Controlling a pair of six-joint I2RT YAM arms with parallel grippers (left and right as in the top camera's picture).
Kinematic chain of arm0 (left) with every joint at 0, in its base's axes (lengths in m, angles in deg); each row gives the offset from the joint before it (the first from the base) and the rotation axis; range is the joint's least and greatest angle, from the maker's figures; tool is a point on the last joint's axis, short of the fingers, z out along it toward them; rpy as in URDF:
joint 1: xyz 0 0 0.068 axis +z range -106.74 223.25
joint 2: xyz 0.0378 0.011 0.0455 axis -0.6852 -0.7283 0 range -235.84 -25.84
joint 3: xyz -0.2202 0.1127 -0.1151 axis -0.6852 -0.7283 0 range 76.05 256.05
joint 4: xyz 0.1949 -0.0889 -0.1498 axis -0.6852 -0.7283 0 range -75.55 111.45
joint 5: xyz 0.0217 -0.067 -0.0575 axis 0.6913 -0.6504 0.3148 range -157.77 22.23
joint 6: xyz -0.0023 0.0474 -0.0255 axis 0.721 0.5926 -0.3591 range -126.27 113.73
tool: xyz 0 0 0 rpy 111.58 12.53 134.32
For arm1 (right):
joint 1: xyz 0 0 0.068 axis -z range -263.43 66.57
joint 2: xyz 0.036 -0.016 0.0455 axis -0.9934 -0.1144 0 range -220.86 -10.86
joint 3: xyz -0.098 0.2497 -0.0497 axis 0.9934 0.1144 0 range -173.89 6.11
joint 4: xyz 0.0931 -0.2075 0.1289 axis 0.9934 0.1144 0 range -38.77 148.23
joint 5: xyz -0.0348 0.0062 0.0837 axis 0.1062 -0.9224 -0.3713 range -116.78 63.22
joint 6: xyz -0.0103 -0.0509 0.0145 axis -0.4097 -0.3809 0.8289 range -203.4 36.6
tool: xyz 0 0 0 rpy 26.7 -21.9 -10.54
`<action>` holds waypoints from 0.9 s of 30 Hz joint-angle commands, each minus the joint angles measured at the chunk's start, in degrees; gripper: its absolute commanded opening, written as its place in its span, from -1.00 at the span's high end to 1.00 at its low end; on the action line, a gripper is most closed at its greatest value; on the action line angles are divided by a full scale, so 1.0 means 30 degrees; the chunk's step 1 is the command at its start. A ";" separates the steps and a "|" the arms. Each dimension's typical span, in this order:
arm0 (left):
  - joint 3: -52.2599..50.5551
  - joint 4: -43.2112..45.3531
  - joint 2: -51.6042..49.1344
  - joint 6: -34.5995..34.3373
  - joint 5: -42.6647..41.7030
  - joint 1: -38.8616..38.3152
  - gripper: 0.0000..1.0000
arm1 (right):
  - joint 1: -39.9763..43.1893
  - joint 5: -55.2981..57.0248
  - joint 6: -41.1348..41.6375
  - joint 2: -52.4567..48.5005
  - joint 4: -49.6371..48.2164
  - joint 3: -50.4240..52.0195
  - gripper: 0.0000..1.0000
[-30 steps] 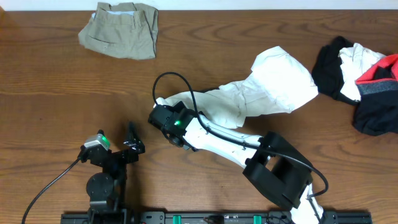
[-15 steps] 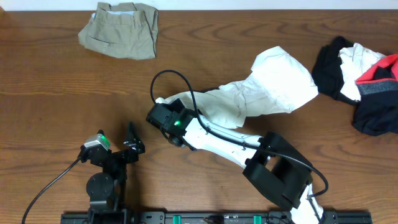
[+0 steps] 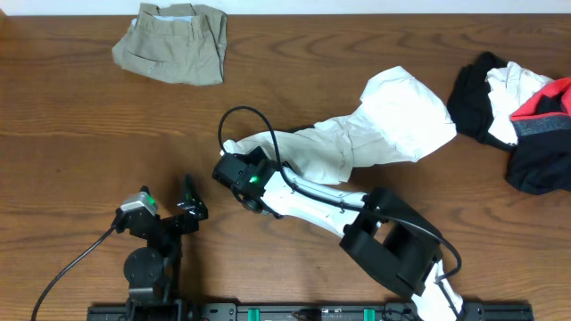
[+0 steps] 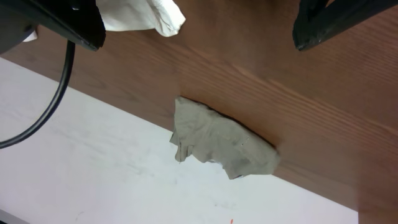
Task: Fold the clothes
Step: 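Drag the white shirt left toward the left gripper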
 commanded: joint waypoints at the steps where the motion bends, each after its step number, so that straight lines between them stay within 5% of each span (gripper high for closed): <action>1: -0.0532 -0.0437 0.0117 0.0335 0.0503 -0.0007 -0.96 | -0.0138 0.1647 0.0291 -0.0160 -0.0022 0.0109 0.02; 13: -0.0532 -0.0437 0.0117 0.0335 0.0503 -0.0007 -0.96 | -0.0138 0.1945 0.0291 -0.0153 -0.0619 -0.0342 0.97; 27: -0.0532 -0.0437 0.0117 0.0335 0.0503 -0.0007 -0.96 | 0.0051 0.6521 0.1005 0.0568 0.2076 -0.4874 0.97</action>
